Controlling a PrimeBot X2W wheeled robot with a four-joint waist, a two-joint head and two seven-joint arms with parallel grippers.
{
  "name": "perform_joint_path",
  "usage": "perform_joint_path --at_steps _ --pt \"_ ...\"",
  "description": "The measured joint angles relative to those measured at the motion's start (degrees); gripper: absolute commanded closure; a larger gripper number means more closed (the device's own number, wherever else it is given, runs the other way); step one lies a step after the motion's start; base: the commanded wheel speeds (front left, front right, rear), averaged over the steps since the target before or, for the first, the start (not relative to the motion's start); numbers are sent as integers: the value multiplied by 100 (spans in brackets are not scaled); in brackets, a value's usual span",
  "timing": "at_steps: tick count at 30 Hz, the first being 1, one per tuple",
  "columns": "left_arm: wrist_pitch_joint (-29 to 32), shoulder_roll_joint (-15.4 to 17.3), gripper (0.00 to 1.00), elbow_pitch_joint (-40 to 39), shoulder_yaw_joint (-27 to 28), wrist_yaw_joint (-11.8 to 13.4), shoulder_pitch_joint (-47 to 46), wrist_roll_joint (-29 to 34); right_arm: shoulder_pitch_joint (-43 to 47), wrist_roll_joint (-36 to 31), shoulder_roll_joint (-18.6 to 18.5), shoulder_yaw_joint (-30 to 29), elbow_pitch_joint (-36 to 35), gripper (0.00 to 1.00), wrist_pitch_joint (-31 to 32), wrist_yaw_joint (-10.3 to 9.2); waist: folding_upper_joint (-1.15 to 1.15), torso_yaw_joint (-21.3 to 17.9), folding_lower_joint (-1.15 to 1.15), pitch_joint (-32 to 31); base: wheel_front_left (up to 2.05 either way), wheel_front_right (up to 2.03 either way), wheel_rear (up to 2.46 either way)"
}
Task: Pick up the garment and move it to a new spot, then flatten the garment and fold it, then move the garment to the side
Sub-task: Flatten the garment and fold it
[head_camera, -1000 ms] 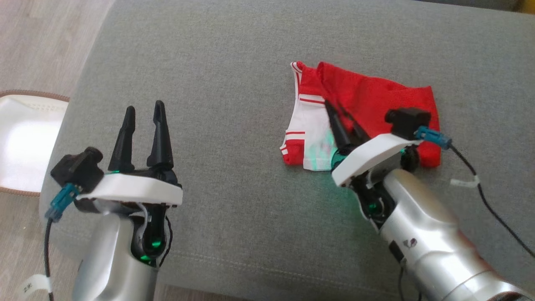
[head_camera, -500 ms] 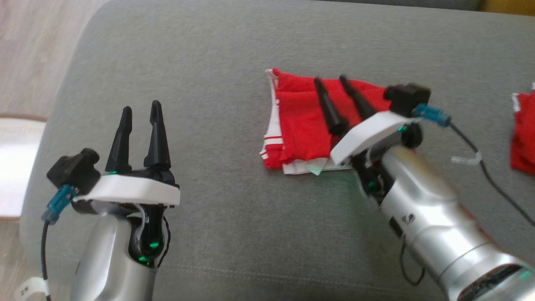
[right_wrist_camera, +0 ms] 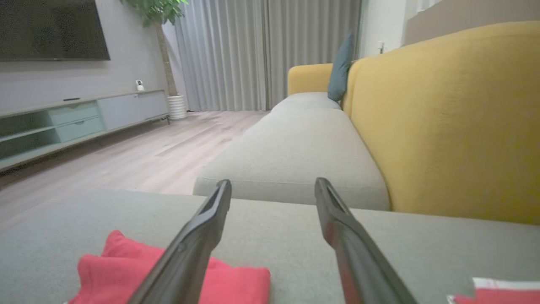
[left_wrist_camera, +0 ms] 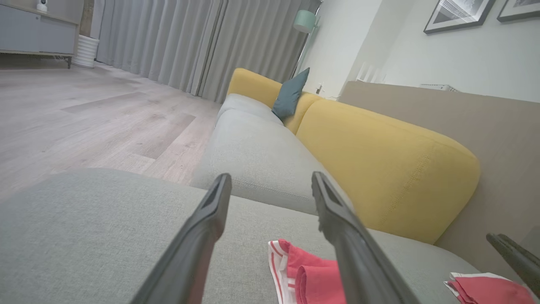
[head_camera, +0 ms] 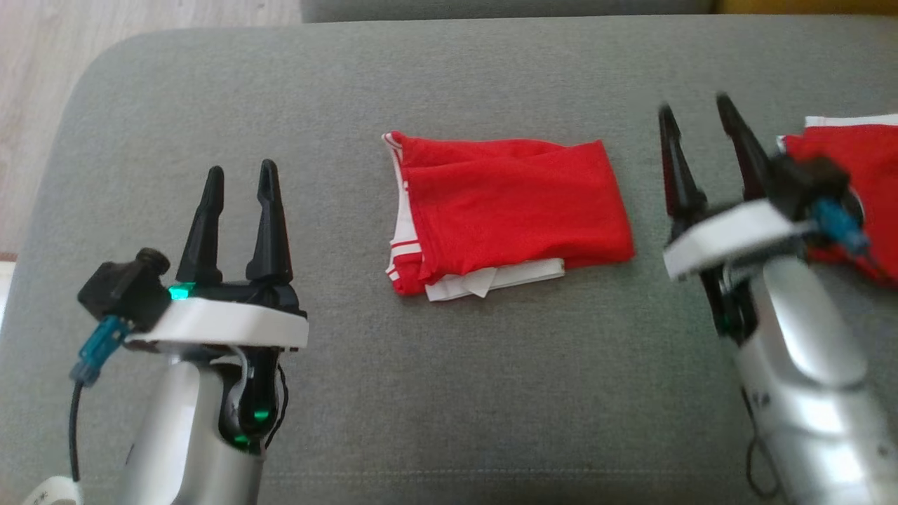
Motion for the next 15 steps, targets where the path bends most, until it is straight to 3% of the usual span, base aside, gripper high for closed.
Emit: perform_joint_path --at_steps 8,15 --pt "0 2 0 -237 -29 1 80 313 1153 -631 358 -769 -938 0 4 0 0 -196 0 -6 0 0 0" --pt "1 3 0 -272 -35 -2 194 493 1535 -634 409 -937 -1423 0 79 0 0 -312 0 55 0 0 0"
